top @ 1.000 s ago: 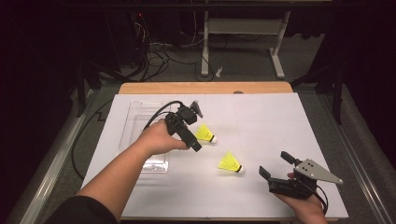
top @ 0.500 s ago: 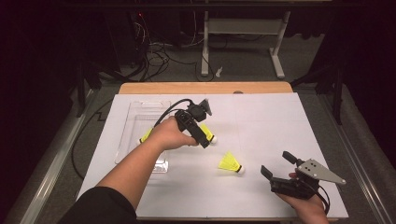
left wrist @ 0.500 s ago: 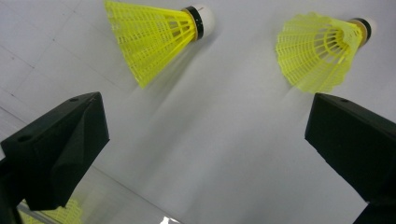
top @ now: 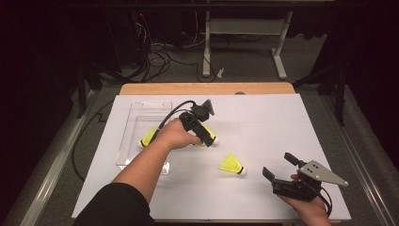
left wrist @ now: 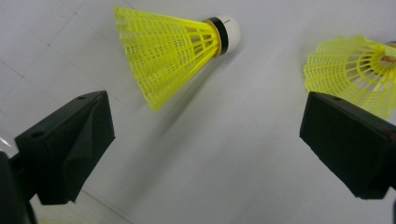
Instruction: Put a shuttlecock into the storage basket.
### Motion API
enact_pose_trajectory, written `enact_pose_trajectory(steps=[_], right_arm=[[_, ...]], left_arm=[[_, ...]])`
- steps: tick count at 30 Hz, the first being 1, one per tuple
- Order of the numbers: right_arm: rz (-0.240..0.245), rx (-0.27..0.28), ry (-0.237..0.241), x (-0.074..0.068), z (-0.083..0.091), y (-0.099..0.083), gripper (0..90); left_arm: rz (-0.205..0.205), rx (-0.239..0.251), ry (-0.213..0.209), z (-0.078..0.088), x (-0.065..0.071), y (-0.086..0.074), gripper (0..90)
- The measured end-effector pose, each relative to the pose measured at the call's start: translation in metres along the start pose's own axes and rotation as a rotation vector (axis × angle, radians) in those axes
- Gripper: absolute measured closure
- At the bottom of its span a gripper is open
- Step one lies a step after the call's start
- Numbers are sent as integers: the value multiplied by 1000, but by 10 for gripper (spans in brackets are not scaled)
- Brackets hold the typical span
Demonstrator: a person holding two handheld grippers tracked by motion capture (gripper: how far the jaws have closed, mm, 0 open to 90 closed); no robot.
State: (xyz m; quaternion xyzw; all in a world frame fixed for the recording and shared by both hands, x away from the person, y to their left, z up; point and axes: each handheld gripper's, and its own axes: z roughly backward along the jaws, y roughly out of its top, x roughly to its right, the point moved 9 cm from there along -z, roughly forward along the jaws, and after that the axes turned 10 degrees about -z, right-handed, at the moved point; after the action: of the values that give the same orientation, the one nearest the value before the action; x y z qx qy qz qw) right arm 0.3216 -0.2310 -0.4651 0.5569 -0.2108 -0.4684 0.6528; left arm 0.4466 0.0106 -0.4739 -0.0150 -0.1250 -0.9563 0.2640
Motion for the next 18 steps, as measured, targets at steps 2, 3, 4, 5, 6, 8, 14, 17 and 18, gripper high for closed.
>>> enact_pose_trajectory(steps=[2,3,4,5,6,8,14,17,18], right_arm=[[-1,-1,1,-1,0,0,56],[2,-3,2,-1,0,0,56],[2,-4,3,-1,-1,-1,56],[1,-4,4,-2,-1,-1,56],[1,-5,4,-2,-1,-1,56],[-1,-2,4,-1,-1,-1,56],[1,-4,2,1,-1,-1,56],[1,-4,2,0,-1,-1,56],[0,-6,1,1,-1,-1,56]], left_arm=[[4,-1,-8,-4,-1,1,57],[6,-5,-8,-6,-2,0,60],[11,-7,-10,-7,-4,1,63],[14,-6,-14,-9,-4,1,77],[15,-4,-14,-10,-5,1,90],[16,-5,-23,-12,-6,1,109],[45,-4,-28,-16,-19,-4,195],[55,-5,-40,-19,-23,-7,250],[47,-8,-47,-19,-23,-8,295]])
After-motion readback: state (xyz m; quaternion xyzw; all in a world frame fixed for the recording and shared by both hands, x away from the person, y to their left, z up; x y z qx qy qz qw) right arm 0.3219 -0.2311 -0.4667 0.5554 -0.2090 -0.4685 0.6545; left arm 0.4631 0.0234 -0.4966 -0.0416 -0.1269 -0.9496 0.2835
